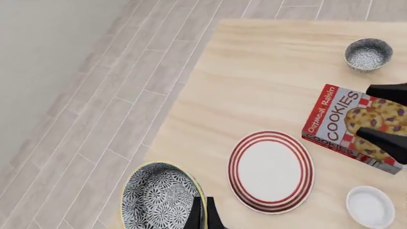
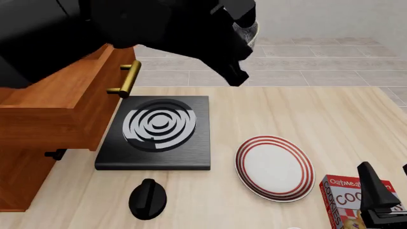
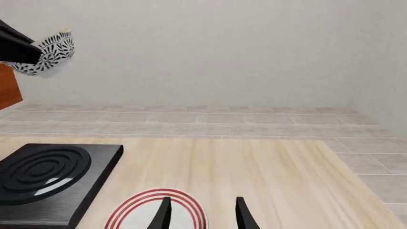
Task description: Pick the akita bowl in the top layer of the wooden cabinet and place it on the plate.
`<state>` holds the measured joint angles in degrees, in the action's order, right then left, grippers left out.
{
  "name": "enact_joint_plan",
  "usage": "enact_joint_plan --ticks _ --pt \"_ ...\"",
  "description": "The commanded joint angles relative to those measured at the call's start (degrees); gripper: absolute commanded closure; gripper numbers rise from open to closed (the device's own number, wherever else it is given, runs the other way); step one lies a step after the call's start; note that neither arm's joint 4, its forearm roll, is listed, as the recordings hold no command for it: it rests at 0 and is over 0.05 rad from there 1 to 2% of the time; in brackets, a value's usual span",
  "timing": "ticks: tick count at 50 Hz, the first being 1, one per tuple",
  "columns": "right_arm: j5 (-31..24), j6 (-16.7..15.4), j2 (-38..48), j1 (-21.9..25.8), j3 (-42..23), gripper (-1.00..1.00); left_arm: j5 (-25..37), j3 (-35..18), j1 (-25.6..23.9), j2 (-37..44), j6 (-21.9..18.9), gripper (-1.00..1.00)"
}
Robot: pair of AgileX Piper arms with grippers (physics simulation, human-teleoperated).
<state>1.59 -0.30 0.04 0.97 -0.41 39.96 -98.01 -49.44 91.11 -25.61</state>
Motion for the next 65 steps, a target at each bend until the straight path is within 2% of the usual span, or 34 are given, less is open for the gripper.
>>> enact_joint_plan --ticks 1,29,45,65 --pt "0.0 0.0 0.0 0.0 0.0 -1.00 -1.3 1.5 -1.6 1.0 -2.1 1.00" --pt "0.0 -0.4 0.0 -0.1 -0.1 -1.00 -4.6 4.7 -6.3 4.4 -5.2 1.00" --pt "-0.2 -0.7 0.0 0.0 -0.1 -1.00 -9.0 6.8 -6.3 7.3 -8.0 1.00" --pt "-0.2 -0.8 0.0 -0.1 0.1 -1.00 -12.0 6.6 -7.3 12.3 -8.0 1.00"
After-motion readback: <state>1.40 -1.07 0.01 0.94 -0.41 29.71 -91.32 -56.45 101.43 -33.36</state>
